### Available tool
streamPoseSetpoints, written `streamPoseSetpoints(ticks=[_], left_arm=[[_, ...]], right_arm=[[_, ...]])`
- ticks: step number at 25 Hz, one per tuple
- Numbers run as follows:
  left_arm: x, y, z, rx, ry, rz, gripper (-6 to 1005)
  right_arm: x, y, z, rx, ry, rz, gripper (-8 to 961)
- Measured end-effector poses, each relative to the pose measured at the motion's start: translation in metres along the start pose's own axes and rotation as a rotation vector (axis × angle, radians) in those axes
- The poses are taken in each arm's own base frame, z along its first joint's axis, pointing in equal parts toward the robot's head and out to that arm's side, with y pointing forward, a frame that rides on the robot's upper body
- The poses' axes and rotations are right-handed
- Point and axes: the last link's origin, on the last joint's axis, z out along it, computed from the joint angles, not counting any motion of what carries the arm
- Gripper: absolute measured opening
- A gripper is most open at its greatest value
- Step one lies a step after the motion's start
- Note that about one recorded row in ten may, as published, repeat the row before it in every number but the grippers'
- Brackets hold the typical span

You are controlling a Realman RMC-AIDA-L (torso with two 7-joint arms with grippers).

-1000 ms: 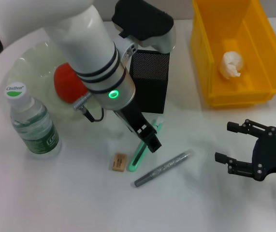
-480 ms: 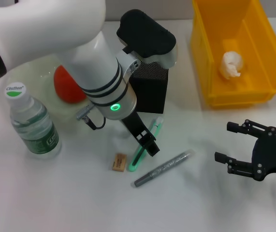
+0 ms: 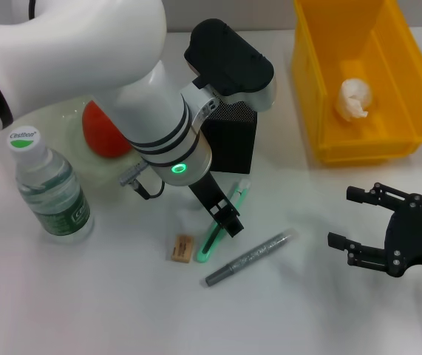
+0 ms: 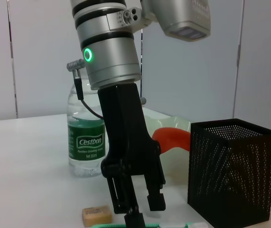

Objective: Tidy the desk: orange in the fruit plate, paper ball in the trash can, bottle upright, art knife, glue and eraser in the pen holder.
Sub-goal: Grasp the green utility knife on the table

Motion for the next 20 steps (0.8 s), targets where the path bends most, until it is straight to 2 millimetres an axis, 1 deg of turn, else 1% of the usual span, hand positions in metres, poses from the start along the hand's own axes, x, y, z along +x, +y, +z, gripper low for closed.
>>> streamPoseSetpoints(ticks=[9, 20], left_arm=[[-0.0022, -0.0014, 0.0048, 0.018, -0.002, 0.027, 489], [-0.0039, 0.0011, 0.0072, 0.014, -0.003, 0.043, 447]], right_arm=[[-0.0005, -0.0007, -0.0001, 0.004, -0.004, 0.001, 783], [-0.0021, -0.0024, 0.001, 0.006, -0.008, 0.0, 781]])
